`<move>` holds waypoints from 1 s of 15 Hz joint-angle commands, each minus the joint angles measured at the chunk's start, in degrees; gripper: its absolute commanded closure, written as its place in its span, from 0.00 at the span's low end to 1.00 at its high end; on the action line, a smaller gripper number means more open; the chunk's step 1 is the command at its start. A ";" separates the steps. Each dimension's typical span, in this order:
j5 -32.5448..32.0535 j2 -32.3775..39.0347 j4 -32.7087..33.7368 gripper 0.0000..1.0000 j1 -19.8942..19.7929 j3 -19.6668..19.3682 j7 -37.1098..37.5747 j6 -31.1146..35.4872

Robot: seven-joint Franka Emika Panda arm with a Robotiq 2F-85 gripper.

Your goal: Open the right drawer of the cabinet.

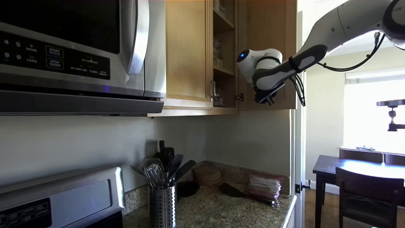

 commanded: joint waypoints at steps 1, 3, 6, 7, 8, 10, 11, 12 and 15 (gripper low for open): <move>8.26 -1.93 -0.71 0.53 1.11 0.32 -3.53 7.07; 14.21 -2.02 -0.75 0.40 1.25 0.29 -7.27 11.08; 23.25 -1.82 -0.92 0.20 1.04 0.09 -16.22 15.86; 26.57 -1.67 -0.87 0.14 0.95 -0.01 -19.74 16.79; 29.91 -1.63 -0.94 0.08 0.89 -0.11 -23.32 17.58; 37.35 -1.50 -0.65 0.01 0.82 -0.28 -30.83 17.78; 41.16 -1.11 -0.16 0.00 0.84 -0.39 -34.63 17.00; 44.92 -0.88 0.22 0.00 0.85 -0.46 -38.37 15.95; 46.61 -0.32 0.44 0.00 0.92 -0.19 -39.70 15.37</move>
